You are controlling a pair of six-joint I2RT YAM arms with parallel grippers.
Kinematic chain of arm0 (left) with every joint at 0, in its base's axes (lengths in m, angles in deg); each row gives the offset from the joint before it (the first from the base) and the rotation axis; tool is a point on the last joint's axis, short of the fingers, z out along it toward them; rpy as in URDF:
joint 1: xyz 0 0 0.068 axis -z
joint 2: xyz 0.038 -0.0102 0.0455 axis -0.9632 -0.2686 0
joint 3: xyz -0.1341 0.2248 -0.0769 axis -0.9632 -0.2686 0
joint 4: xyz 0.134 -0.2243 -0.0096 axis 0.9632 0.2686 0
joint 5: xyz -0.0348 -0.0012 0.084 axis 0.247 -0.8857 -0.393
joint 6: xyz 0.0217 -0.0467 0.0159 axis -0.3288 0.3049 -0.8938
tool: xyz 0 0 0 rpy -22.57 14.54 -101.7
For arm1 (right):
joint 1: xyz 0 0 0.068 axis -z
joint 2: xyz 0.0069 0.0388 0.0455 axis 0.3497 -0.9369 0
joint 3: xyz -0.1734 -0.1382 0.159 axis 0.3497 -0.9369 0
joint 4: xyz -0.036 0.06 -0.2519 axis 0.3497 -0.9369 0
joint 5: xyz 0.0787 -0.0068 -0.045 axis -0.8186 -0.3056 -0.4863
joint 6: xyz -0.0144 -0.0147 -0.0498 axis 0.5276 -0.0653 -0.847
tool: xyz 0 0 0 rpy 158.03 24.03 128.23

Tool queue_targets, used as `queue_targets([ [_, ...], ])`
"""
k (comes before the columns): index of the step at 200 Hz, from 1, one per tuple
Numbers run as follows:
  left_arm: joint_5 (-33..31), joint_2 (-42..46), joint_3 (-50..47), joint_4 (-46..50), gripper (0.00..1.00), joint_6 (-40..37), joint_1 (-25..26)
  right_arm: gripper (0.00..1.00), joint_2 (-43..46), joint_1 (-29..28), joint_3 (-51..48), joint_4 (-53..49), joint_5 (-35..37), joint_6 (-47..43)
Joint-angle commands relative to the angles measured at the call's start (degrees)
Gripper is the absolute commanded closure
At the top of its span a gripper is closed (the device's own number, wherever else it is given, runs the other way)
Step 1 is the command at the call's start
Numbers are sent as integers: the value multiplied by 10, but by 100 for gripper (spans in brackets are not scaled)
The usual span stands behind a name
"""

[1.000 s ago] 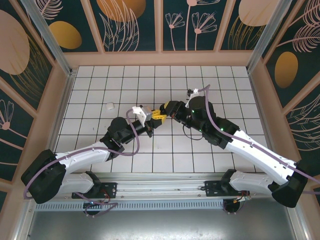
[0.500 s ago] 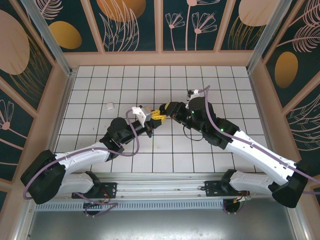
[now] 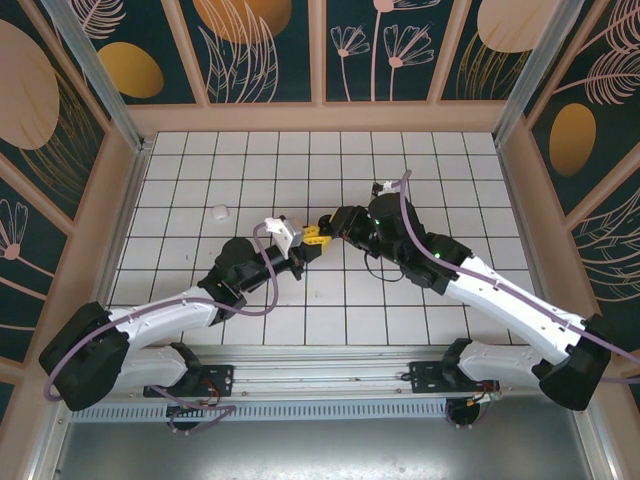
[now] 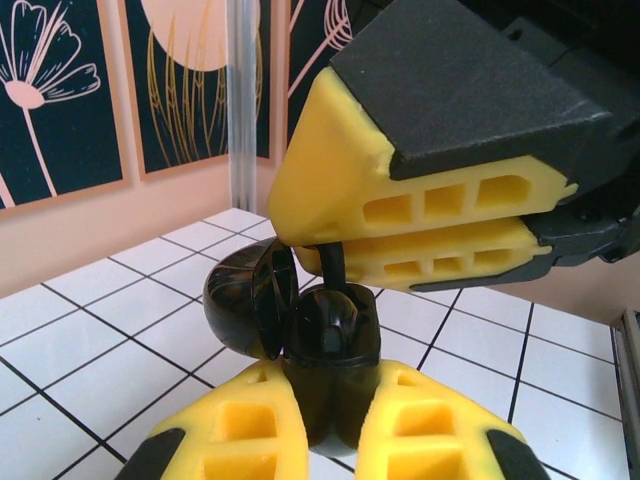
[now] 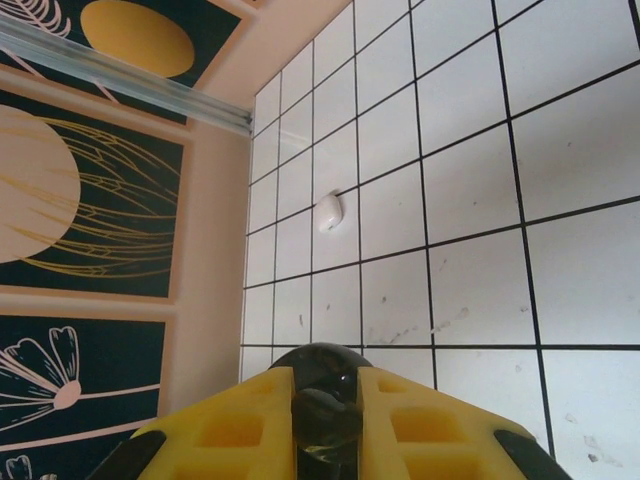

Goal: Insert the wireless bluetooth earbuds into the charging case

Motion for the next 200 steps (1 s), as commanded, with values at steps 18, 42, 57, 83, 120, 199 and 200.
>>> queue_targets([
  [18, 1, 32, 0, -56, 100, -14, -1, 83, -2, 16, 6, -55, 11, -9],
  [42, 6, 30, -1, -64, 100, -15, 0, 83, 3, 18, 4, -38, -7, -8],
  [57, 6, 27, 0, -67, 100, -15, 0, 84, 6, 17, -1, -18, -22, -6],
  [83, -2, 23, 0, -63, 100, -16, -1, 85, 15, 17, -3, -4, -37, -12],
  [120, -79, 48, -2, 38, 100, -13, -1, 84, 16, 79, -9, -62, -92, -29],
  [199, -198, 160, -100, 133, 100, 31, -1, 85, -104, 176, -96, -78, -175, -75],
  [200, -198, 160, -100, 134, 100, 31, -1, 85, -107, 176, -97, -77, -175, -75],
])
